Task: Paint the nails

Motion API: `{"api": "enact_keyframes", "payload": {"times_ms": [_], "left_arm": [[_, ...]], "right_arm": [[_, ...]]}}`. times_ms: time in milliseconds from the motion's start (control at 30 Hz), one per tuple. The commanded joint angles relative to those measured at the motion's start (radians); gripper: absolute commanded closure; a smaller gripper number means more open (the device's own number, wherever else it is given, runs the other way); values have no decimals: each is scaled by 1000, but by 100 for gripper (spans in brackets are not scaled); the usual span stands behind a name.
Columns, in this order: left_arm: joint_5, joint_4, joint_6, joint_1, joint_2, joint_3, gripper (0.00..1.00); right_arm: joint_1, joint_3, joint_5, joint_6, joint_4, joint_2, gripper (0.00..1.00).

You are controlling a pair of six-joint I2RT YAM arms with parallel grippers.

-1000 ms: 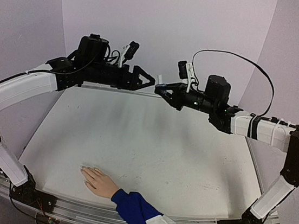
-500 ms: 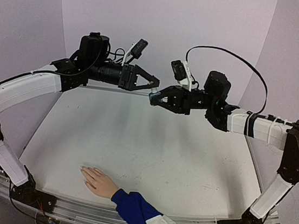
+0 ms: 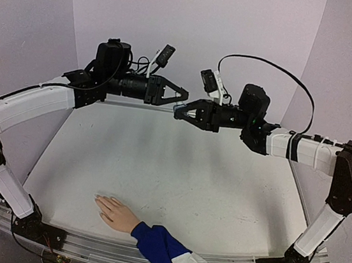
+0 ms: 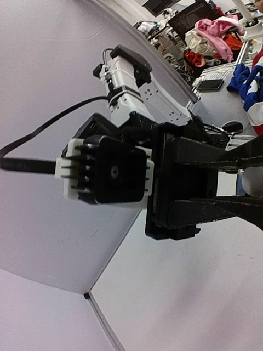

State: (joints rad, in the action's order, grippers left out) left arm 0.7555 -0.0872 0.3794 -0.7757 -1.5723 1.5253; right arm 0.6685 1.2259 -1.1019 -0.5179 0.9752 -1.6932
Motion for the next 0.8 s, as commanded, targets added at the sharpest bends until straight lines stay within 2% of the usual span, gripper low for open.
{"api": "enact_keyframes", "payload": {"times_ms": [0,33,100,167,200,233,300,333,400,633,700,767], "left_arm": [[-117,13,25,-13,30,11,100],[-177,-6,22,-14,35,8,100],[-340,-61,28,-20,46,10,100],[-527,-162,57,-31,31,47,100],[-575,-201,70,-32,15,72,100],[-588,-224,80,-33,-2,94,100],[-551,-240,96,-33,-37,130,100],[-527,-242,103,-33,-52,147,100],[-485,-243,117,-33,-77,174,100],[-459,-254,92,-31,-77,183,98],[-428,-253,66,-29,-61,174,88],[-379,-245,31,-26,-39,165,71]], "right_arm": [[-5,27,353,146,-83,56,100],[-4,32,474,180,-136,66,100],[5,39,809,244,-249,85,100],[43,49,1269,289,-333,96,100],[78,49,1486,314,-351,94,100],[124,45,1650,357,-334,90,100],[195,33,1797,479,-234,75,100],[224,35,1791,545,-188,66,100],[261,63,1671,609,-160,34,100],[272,46,1430,565,-154,46,100],[269,24,1363,570,-154,74,100],[249,-1,1241,558,-160,107,100]]}}
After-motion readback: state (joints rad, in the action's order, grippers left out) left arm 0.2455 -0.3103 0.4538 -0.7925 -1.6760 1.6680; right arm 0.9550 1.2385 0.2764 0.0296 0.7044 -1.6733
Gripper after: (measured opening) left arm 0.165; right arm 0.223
